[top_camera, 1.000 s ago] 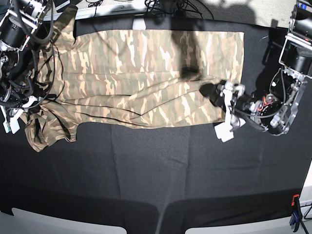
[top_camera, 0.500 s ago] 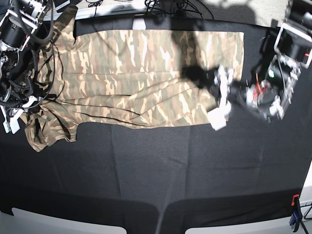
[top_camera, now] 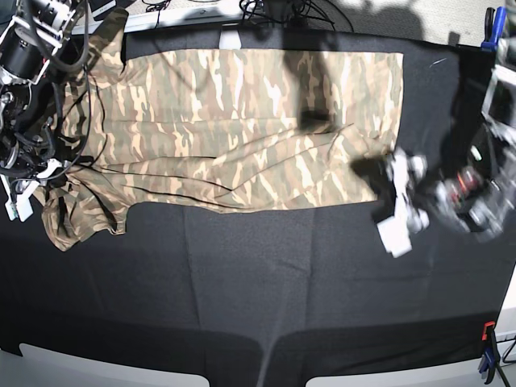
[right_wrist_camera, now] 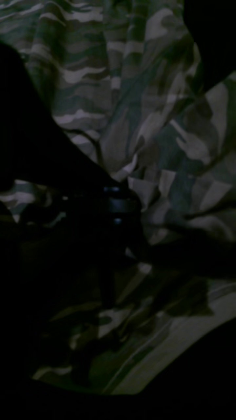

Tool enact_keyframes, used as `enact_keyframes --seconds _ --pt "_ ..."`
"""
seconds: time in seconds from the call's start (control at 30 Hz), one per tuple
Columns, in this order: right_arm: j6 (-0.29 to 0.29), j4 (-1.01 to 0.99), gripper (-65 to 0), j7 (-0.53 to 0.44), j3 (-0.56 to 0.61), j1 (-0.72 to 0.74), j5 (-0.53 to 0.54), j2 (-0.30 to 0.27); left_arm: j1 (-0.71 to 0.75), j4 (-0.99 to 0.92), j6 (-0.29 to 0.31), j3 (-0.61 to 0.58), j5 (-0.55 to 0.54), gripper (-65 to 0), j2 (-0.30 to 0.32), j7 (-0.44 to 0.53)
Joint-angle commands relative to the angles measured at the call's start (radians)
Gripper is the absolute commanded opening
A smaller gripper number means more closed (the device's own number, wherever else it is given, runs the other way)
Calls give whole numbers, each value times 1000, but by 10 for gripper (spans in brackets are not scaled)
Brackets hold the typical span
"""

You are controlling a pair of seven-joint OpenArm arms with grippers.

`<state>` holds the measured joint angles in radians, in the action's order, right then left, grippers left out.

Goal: Layout the t-shirt on the table in an organized manner, then fold the t-shirt properly
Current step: 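Hold the shirt side edge with the left gripper, pinching the fabric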

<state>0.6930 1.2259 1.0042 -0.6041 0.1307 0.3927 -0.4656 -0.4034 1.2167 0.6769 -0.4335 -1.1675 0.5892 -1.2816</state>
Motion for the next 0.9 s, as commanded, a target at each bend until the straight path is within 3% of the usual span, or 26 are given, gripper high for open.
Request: enact_keyframes --seconds 0.0,0.13,0.47,0.87 --pt "5 18 -650 -18 -5 19 11 -25 -23 14 0 8 -31 -350 8 7" --pt "5 18 -650 -20 -5 19 11 -25 6 14 2 8 -43 -437 7 -8" --pt "5 18 -650 -19 -5 19 12 -24 87 14 4 8 55 -437 6 85" --pt "5 18 -650 -19 -5 19 11 -25 36 16 4 8 87 -438 6 80"
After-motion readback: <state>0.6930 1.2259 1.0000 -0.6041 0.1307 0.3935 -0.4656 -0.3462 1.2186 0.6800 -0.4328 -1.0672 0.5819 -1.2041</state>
